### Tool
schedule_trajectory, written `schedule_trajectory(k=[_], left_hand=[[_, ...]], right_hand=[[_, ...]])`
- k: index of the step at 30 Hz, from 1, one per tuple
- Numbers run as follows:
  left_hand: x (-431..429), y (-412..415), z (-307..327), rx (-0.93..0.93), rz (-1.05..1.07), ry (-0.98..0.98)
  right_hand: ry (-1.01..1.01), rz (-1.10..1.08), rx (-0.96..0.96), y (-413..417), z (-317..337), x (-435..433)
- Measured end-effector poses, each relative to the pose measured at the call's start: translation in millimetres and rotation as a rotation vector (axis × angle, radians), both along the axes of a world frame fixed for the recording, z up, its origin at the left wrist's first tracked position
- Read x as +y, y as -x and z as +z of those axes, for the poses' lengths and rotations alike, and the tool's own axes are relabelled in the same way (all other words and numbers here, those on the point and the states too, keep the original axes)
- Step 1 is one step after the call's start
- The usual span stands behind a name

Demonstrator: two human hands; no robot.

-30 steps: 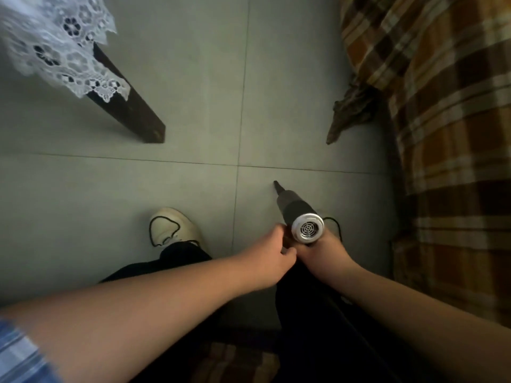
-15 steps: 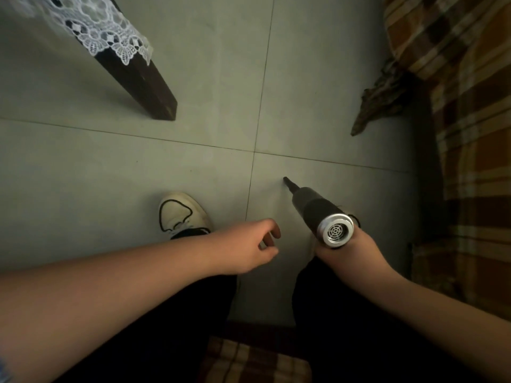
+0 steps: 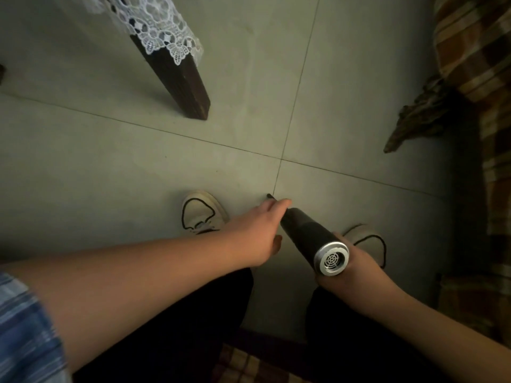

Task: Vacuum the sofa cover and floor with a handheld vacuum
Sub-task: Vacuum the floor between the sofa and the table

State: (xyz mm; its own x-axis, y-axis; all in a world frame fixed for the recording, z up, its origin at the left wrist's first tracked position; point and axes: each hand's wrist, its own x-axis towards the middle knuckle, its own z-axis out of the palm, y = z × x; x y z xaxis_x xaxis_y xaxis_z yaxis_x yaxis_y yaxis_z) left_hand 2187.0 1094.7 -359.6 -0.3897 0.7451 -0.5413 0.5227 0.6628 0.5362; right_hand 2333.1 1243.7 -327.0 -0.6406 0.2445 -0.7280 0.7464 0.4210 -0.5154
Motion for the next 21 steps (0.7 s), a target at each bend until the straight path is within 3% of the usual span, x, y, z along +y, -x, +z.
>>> schedule_trajectory(k=[9,16,18,21], left_hand=[[-24,21,11,-0.015,-0.012,-0.004],[-92,114,-33,0.283,-0.099,0.221],[-108,120,-49,0.239,-0.001,0.291],[-121,110,-67,0.169,-0.038,0.308]], right_hand=[[-0.017,0.171,0.075,34,-17,1],[-0.083,0.348,0.142,87,-28,-3],[-0.094,0.351,0.149,93,-32,-7],[-0.086,0.334,0.135,92,-40,-14]])
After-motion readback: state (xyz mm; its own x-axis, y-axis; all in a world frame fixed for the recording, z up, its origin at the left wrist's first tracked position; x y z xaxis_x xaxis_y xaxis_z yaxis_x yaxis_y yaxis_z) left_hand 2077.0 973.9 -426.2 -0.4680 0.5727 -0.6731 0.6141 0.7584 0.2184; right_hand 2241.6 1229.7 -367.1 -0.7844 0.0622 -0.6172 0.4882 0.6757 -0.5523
